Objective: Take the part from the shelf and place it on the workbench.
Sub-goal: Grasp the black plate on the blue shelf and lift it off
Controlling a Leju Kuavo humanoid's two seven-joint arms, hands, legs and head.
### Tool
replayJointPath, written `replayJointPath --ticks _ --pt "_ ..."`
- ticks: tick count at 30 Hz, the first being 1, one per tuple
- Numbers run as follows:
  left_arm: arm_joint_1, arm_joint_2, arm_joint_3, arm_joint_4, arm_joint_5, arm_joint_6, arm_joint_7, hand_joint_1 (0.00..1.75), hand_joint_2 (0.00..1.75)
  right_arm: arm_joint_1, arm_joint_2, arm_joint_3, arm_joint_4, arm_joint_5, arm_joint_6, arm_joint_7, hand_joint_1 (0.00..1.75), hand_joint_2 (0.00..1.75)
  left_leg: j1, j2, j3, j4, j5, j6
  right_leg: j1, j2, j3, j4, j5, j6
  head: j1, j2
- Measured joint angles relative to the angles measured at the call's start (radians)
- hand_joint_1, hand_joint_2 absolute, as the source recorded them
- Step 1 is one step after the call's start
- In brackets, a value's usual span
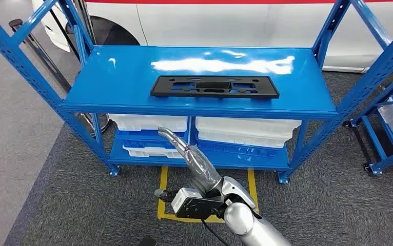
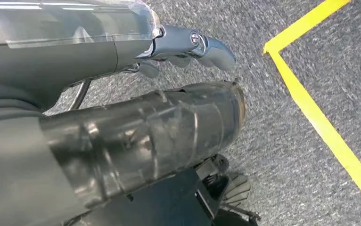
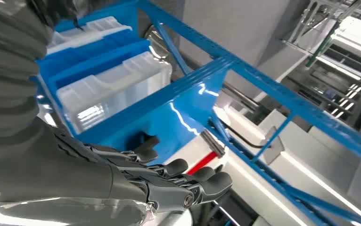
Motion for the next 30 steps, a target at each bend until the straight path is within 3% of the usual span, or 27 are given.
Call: replayJointPath --ticks 2,4,6,7,8,10,11,12,16,18,20,21,22,23,24,26,27,30 --pt "0.001 0.000 0.000 0.000 0.001 -0.001 -0.002 0.00 0.00 -0.001 0.000 0.000 0.002 -0.002 -0.001 0.000 0.00 1.75 0.000 0.000 -0.024 0.051 -0.028 -0.002 0.000 -0.002 0.002 -0.001 -0.001 -0.005 0.000 0.000" --pt "0.003 0.000 0.001 0.000 0.002 -0.002 -0.004 0.00 0.00 -0.001 0.000 0.000 0.007 -0.003 -0.003 0.000 0.00 1.75 0.000 0.001 -0.088 0.177 -0.083 -0.006 0.003 -0.005 0.003 -0.001 -0.003 -0.011 -0.001 0.000" --pt "0.007 0.001 0.001 0.000 0.004 -0.003 -0.005 0.00 0.00 0.001 0.000 0.000 0.013 -0.004 -0.006 0.000 0.00 1.75 0.000 0.001 -0.143 0.271 -0.101 -0.005 0.006 -0.005 0.005 -0.001 -0.005 -0.014 -0.001 0.000" --pt "0.009 0.001 0.002 0.000 0.004 -0.003 -0.005 0.00 0.00 0.001 0.000 0.000 0.015 -0.002 -0.011 0.001 0.00 1.75 0.000 0.001 -0.147 0.267 -0.081 -0.003 0.008 -0.004 0.007 -0.001 -0.005 -0.014 -0.001 0.000" --pt "0.010 0.002 0.002 0.000 0.004 -0.004 -0.005 0.00 0.00 0.002 0.000 0.000 0.017 0.001 -0.019 0.001 0.00 1.75 0.000 0.001 -0.133 0.225 -0.046 0.000 0.008 -0.003 0.009 -0.001 -0.006 -0.014 -0.001 0.000" --pt "0.011 0.003 0.002 0.000 0.004 -0.005 -0.005 0.00 0.00 0.001 0.000 0.000 0.017 0.012 -0.036 0.002 0.00 1.75 -0.002 0.001 -0.077 0.090 0.024 0.008 0.010 -0.001 0.014 -0.001 -0.008 -0.012 -0.001 0.000" --pt "0.011 0.004 0.002 0.000 0.004 -0.006 -0.005 0.00 0.00 0.001 -0.001 0.000 0.017 0.016 -0.043 0.003 0.00 1.75 -0.004 0.000 -0.056 0.041 0.040 0.011 0.011 0.000 0.014 0.000 -0.009 -0.008 -0.001 0.000" --pt "0.010 0.004 0.002 0.000 0.004 -0.007 -0.005 0.00 0.00 0.001 -0.002 0.000 0.017 0.018 -0.046 0.003 0.00 1.75 -0.006 0.000 -0.045 0.014 0.045 0.014 0.012 0.000 0.014 -0.001 -0.008 -0.003 0.000 0.000" --pt "0.014 0.007 0.003 0.000 0.005 -0.010 -0.006 0.00 0.00 0.000 -0.006 -0.001 0.017 0.022 -0.054 0.006 0.00 1.75 -0.006 0.000 -0.039 -0.005 0.051 0.033 0.011 -0.001 0.009 0.007 -0.015 0.019 0.000 0.000" --pt "0.013 0.008 0.004 0.000 0.007 -0.015 -0.007 0.00 0.00 0.000 -0.007 -0.004 0.017 0.034 -0.070 0.010 0.00 1.75 -0.004 0.002 -0.037 -0.012 0.057 0.045 0.010 -0.002 -0.024 0.081 -0.063 0.024 0.001 0.000" --pt "0.013 0.009 0.004 0.000 0.010 -0.019 -0.008 0.00 0.00 0.001 -0.012 -0.008 0.017 0.060 -0.092 0.017 0.00 1.75 -0.007 0.003 -0.038 -0.013 0.058 0.050 0.011 -0.002 -0.080 0.200 -0.117 0.026 0.001 0.000" --pt "0.014 0.009 0.004 0.000 0.012 -0.021 -0.008 0.00 0.00 0.002 -0.016 -0.010 0.017 0.074 -0.102 0.021 0.00 1.75 -0.009 0.003 -0.039 -0.013 0.058 0.051 0.011 -0.002 -0.098 0.239 -0.126 0.027 0.001 0.000" --pt "0.015 0.010 0.005 0.000 0.013 -0.022 -0.008 0.00 0.00 0.003 -0.019 -0.013 0.017 0.087 -0.111 0.025 0.00 1.75 -0.010 0.003 -0.038 -0.012 0.058 0.051 0.011 -0.002 -0.101 0.244 -0.116 0.026 0.001 0.000" --pt "0.015 0.010 0.005 0.000 0.013 -0.025 -0.009 0.00 0.00 0.003 -0.022 -0.015 0.017 0.100 -0.118 0.028 0.00 1.75 -0.011 0.002 -0.038 -0.012 0.058 0.051 0.012 -0.002 -0.084 0.213 -0.090 0.024 0.001 0.000" --pt "0.015 0.010 0.005 0.000 0.013 -0.028 -0.009 0.00 0.00 0.003 -0.023 -0.017 0.017 0.112 -0.125 0.030 0.00 1.75 -0.012 0.001 -0.036 -0.011 0.057 0.051 0.012 -0.002 -0.053 0.151 -0.055 0.020 0.001 0.000" --pt "0.014 0.010 0.005 0.001 0.013 -0.039 -0.011 0.00 0.00 0.003 -0.026 -0.020 0.017 0.141 -0.145 0.032 0.00 1.75 -0.016 0.000 -0.036 -0.010 0.055 0.047 0.016 -0.002 0.007 0.030 -0.013 0.012 0.001 0.000" --pt "0.014 0.011 0.005 0.001 0.013 -0.045 -0.012 0.00 0.00 0.003 -0.027 -0.021 0.017 0.156 -0.159 0.033 0.00 1.75 -0.017 0.000 -0.037 -0.010 0.054 0.044 0.019 -0.002 0.022 -0.003 -0.007 0.009 0.001 0.000" --pt "0.015 0.011 0.006 0.001 0.014 -0.054 -0.016 0.00 0.00 0.012 -0.033 -0.029 0.013 0.195 -0.205 0.033 0.00 1.75 -0.018 0.000 -0.036 -0.012 0.051 0.030 0.019 -0.001 0.030 -0.025 -0.007 0.000 0.000 0.000"
